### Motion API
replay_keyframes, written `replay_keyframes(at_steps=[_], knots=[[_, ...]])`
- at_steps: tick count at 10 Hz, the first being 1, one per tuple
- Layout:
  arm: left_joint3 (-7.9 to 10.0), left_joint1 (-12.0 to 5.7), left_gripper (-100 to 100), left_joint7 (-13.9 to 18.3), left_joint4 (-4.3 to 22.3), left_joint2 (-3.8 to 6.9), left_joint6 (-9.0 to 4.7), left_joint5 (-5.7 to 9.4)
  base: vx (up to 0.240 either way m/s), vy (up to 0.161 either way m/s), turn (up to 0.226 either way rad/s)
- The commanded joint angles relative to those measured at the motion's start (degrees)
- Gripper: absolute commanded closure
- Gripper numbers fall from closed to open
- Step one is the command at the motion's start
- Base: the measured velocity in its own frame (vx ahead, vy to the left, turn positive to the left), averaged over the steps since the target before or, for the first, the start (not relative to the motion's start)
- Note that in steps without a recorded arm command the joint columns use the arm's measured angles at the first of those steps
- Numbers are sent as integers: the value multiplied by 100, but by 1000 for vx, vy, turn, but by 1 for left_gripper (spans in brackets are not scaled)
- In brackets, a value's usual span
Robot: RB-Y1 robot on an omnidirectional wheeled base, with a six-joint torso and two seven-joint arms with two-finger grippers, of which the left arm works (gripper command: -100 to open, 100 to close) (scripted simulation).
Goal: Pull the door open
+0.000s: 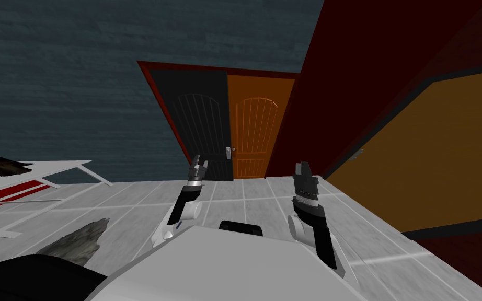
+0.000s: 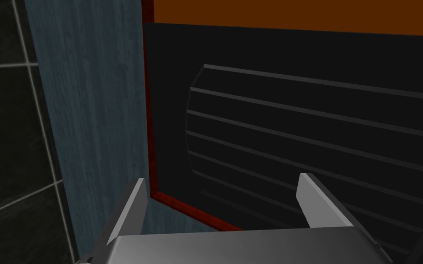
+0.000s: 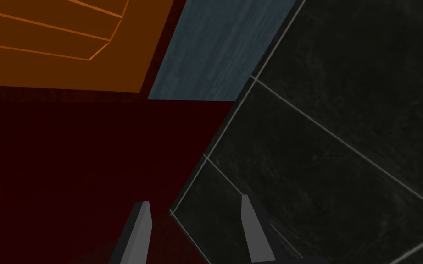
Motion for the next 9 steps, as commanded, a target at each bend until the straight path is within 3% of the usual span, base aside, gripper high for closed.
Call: replay_keyframes(at_steps=[1,9], knots=[[28,-62,-100,-18,253,19,25,-8,145,3,-21],[150,-367,-100,-79,1146,74,140,-26,105,-5,-13]])
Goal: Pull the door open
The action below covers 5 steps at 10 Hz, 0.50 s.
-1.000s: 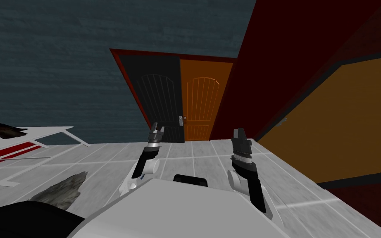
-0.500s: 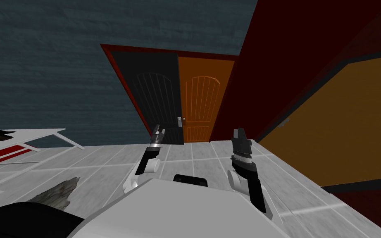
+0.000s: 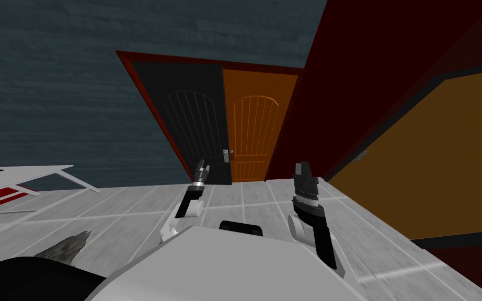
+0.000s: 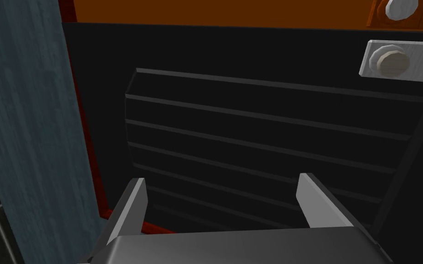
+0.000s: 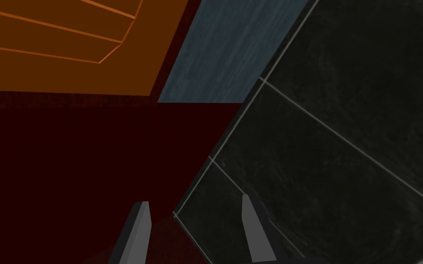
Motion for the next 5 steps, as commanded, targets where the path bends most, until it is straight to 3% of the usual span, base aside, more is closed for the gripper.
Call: replay_keyframes(at_steps=[1,2,5], knots=[[22,-59,-100,-16,171,6,38,-5,100,-12,-10],[53,-138,-100,-32,401,15,68,-10,136,9,-20],[100,-256,-100,-56,744,27,112,-17,124,-5,-16]])
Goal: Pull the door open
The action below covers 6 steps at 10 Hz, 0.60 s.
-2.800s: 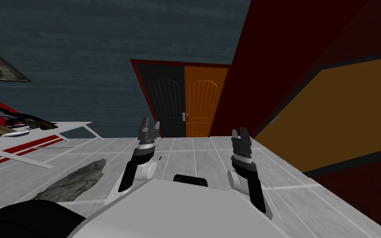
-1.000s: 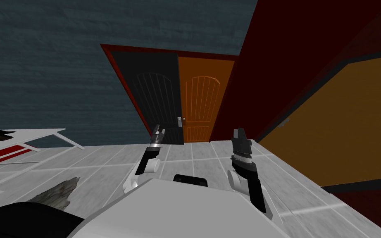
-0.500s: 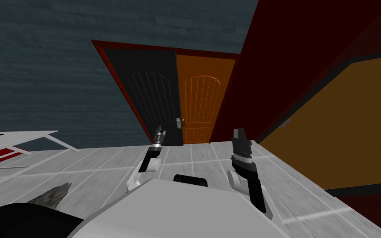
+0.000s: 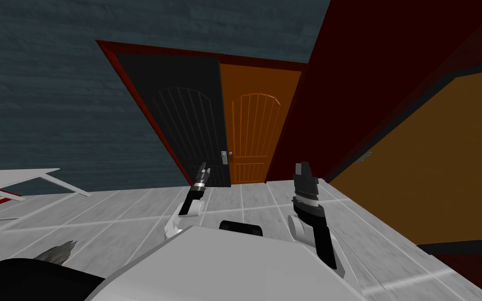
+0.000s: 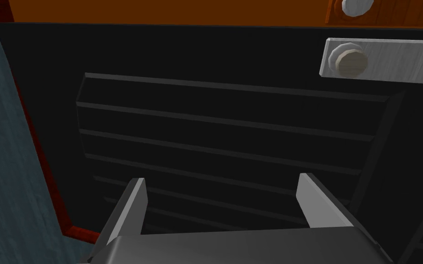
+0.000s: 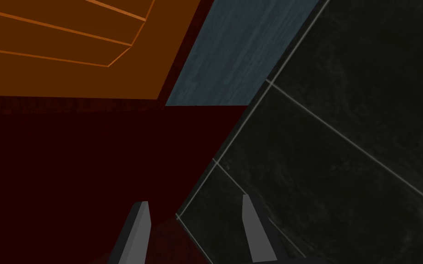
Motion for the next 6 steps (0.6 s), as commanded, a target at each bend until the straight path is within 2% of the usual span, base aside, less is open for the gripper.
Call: replay_keyframes(at_steps=[1,6], knots=[[30,-90,-100,-17,201,3,39,-4,90,-16,-15],[104,-279,-100,-54,748,12,109,-15,101,3,-14]])
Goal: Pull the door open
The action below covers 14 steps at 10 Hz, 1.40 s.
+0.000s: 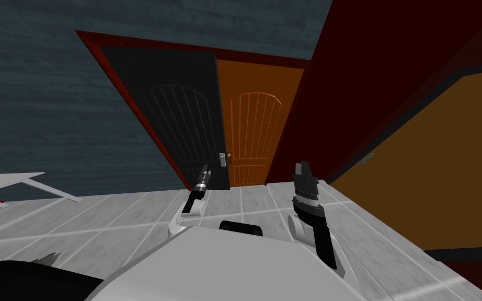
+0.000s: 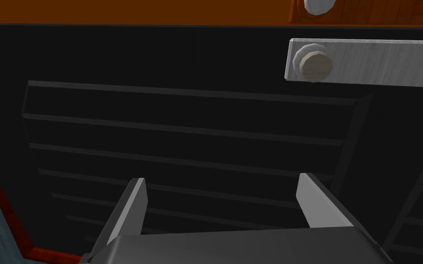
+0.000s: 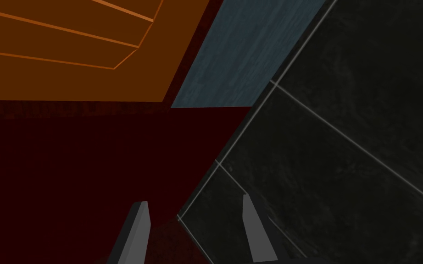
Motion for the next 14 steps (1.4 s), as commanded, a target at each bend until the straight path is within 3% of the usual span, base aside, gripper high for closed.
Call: replay_keyframes(at_steps=[1,14], knots=[[29,-67,-100,-3,175,13,28,1,95,-3,-9],[220,-599,-100,-104,1655,-15,218,-30,141,-1,-17]])
